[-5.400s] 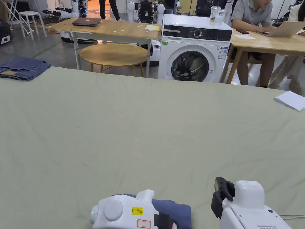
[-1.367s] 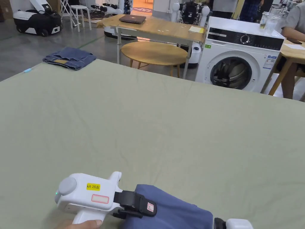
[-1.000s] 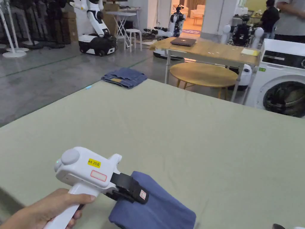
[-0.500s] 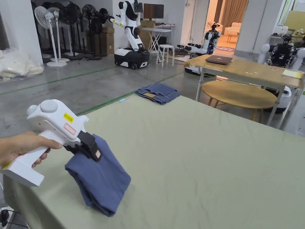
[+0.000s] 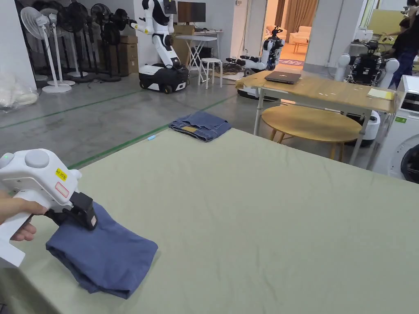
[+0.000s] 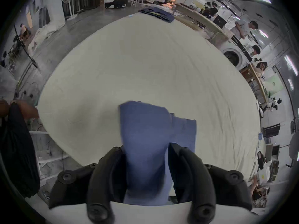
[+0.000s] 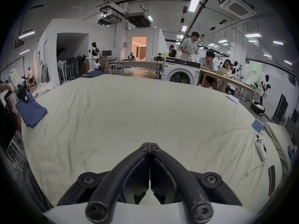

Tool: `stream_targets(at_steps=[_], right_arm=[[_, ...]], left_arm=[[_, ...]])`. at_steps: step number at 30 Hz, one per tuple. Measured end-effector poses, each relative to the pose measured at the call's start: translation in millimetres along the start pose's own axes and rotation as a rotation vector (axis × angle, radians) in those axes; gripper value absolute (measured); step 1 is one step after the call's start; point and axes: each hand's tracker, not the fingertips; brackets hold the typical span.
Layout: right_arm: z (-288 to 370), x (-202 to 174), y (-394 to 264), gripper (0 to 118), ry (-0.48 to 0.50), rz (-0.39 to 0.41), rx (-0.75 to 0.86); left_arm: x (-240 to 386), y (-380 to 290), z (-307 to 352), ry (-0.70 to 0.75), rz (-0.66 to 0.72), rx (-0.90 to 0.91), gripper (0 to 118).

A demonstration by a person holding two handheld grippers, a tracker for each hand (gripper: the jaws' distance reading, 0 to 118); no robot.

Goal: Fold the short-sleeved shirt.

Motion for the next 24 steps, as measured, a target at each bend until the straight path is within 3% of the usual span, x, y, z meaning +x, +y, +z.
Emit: stream_targets(at_steps=[3, 12, 20, 24], right_arm=[[0.2, 0.1, 0.6, 0, 0.006, 0.000, 0.002], [0.6, -3.6, -1.3, 0, 0.026, -0.010, 0.009], [6.1, 7.0, 2.6, 0, 0.021, -0.038, 0.033], [11.1, 18.6, 8.6, 0, -0.007, -0.048, 0.062]], left_arm=[[-6.6, 1.5, 15.8, 0.060, -0.013, 0.021, 52], [21.8, -22.9, 37.5, 0.027, -0.041, 0.177, 52], [143.1, -101.0, -25.4, -0.240, -0.229, 0.306, 50], [222.1, -146.5, -44.7, -0.274, -0.340, 0.478, 50]])
